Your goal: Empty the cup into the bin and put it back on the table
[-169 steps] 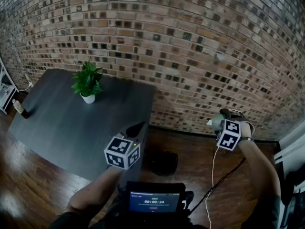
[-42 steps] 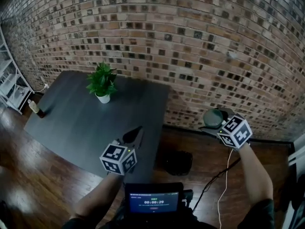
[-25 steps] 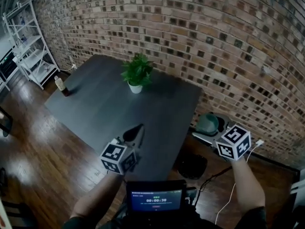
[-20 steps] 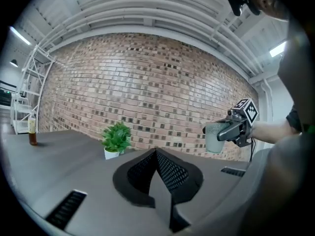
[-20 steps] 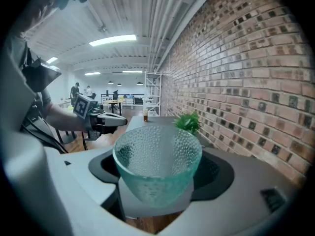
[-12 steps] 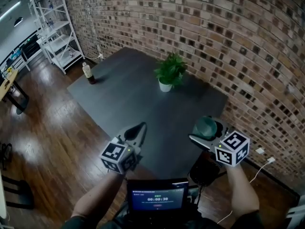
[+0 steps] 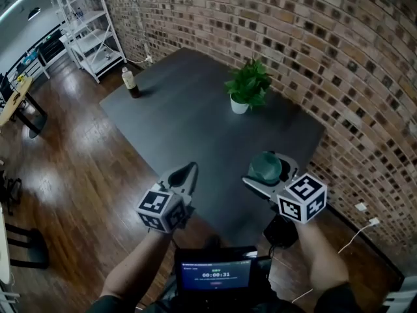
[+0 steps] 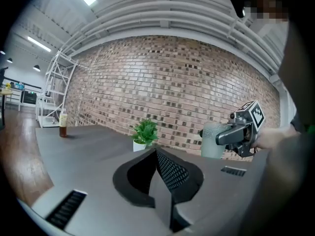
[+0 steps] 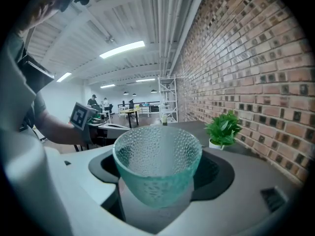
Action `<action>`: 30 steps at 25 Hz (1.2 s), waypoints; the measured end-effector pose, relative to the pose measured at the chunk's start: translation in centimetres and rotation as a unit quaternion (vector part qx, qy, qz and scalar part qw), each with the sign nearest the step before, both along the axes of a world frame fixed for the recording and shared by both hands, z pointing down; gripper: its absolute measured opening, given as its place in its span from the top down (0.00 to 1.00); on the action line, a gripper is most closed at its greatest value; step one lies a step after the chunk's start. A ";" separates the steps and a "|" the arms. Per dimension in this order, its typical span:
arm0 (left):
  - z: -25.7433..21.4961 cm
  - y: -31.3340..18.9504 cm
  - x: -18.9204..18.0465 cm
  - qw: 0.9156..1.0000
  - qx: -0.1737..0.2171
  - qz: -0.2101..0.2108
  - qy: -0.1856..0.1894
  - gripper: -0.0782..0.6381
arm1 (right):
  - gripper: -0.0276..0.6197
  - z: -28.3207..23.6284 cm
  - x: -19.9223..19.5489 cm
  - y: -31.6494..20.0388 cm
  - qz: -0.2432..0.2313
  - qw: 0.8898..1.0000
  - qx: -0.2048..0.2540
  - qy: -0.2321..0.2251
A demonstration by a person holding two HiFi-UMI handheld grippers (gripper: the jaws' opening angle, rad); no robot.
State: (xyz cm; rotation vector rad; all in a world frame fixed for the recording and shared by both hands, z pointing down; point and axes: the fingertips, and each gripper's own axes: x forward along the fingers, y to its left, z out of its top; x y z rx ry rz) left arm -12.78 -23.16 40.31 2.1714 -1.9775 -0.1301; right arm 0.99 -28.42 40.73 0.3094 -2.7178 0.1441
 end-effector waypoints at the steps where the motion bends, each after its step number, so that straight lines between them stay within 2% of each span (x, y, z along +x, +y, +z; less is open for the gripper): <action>1: 0.5 0.0 0.2 1.000 -0.005 -0.001 0.005 0.89 | 0.34 0.6 -0.2 -0.2 -0.003 1.000 -0.005 0.003; 10: 6.2 -0.8 0.3 0.998 -0.055 -0.017 0.015 0.89 | 0.34 7.1 -2.4 -1.0 -0.019 0.998 -0.041 0.033; 16: 10.5 -1.2 -0.8 0.995 -0.089 -0.036 0.027 0.89 | 0.34 11.0 -4.4 -1.7 -0.028 0.997 -0.047 0.054; 19: 12.3 -1.6 -1.3 0.994 -0.101 -0.041 0.032 0.89 | 0.34 13.2 -5.6 -1.7 -0.036 0.996 -0.032 0.073; 25: 15.4 -2.1 -2.8 0.990 -0.121 -0.062 0.042 0.89 | 0.34 17.3 -8.0 -1.1 -0.052 0.994 -0.059 0.078; 30: 17.7 -2.5 -3.8 0.988 -0.131 -0.064 0.043 0.89 | 0.34 19.7 -9.4 -1.9 -0.050 0.994 -0.053 0.081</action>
